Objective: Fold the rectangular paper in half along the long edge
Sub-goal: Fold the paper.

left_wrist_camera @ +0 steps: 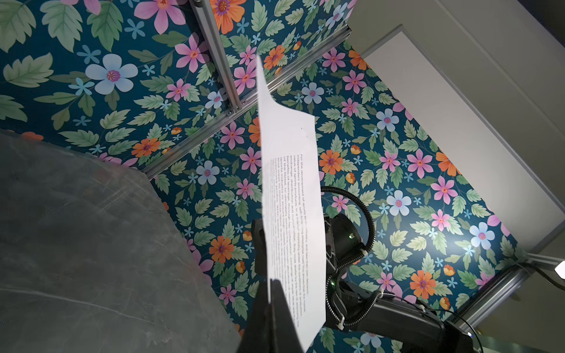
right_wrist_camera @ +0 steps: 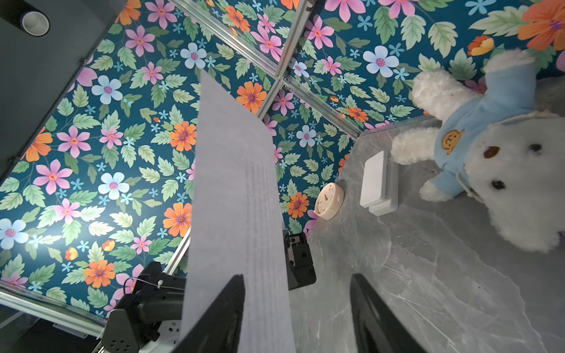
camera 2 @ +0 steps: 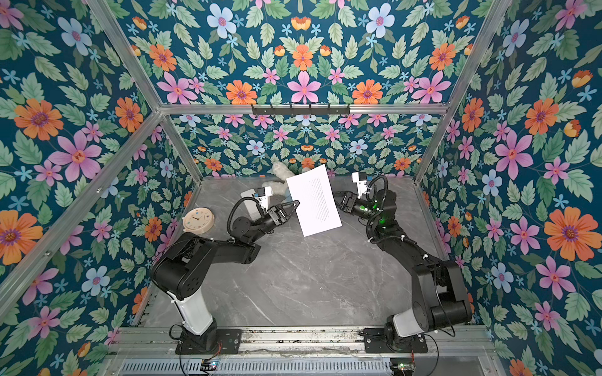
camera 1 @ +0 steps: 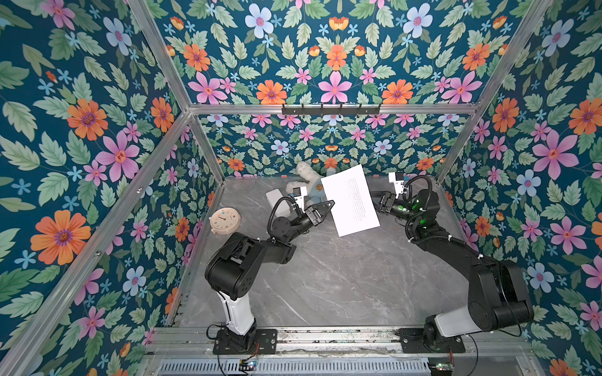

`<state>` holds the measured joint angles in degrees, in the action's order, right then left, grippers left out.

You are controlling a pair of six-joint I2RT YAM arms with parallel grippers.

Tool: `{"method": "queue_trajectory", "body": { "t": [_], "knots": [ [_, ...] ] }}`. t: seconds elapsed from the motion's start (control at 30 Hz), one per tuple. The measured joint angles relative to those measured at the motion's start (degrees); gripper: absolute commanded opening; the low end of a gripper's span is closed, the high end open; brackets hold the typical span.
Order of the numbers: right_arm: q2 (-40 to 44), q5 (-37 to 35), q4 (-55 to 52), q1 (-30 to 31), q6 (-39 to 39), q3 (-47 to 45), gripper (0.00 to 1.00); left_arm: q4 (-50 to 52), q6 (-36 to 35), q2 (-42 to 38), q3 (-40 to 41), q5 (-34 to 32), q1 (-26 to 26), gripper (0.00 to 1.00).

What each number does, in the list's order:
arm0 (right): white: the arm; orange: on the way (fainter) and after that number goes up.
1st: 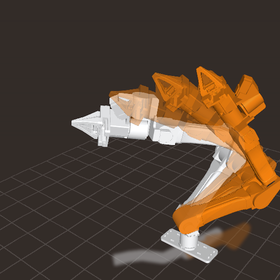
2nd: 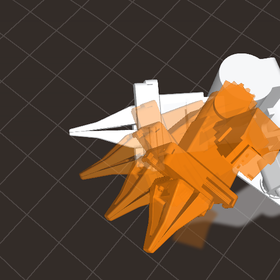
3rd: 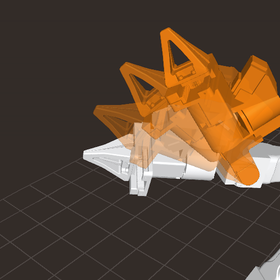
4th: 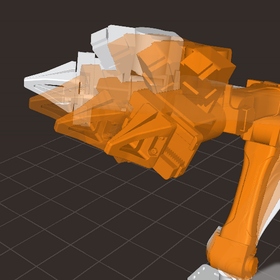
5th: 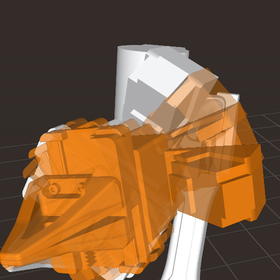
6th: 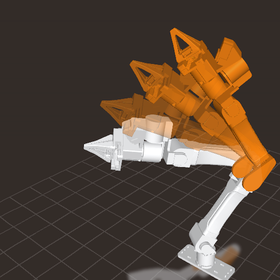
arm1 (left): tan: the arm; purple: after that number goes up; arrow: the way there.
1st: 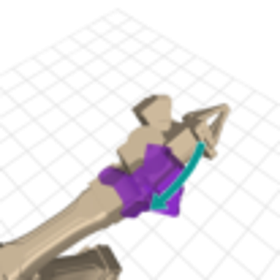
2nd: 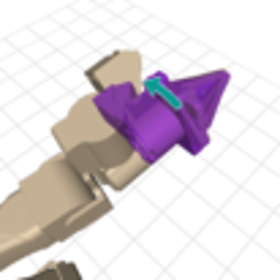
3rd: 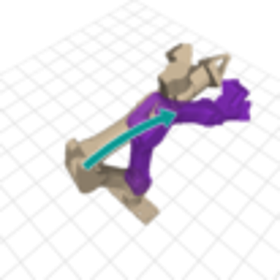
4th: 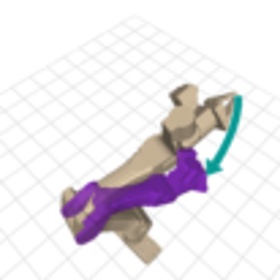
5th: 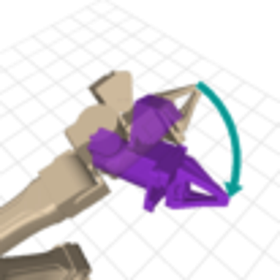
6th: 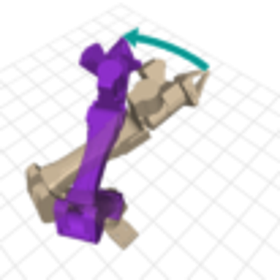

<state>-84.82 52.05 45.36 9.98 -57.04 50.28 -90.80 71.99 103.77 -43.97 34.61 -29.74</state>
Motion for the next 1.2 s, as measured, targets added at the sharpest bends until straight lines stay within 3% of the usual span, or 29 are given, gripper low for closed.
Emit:
{"method": "queue_trajectory", "body": {
  "t": [0.27, 0.73, 0.93, 1.2],
  "knots": [
    [0.0, 1.9, 1.0, 2.1, -0.7, 0.9, 0.66, 0.0, 0.0, 0.9, -0.3, -0.1, 0.0, 0.00],
    [0.1, 1.7, -8.5, 6.5, 7.9, 4.2, 0.71, 0.6, -0.5, 0.8, -1.1, -0.3, -0.4, 0.00],
    [-0.4, -0.3, -14.8, 8.7, 12.7, 6.3, 0.65, 1.7, -1.7, 0.4, -1.7, -0.2, -1.1, 0.00],
    [-1.9, -2.8, -18.1, 8.8, 14.3, 7.1, 0.43, 2.2, -1.9, 0.1, -1.8, -0.2, -1.5, 0.00]
  ]
}}
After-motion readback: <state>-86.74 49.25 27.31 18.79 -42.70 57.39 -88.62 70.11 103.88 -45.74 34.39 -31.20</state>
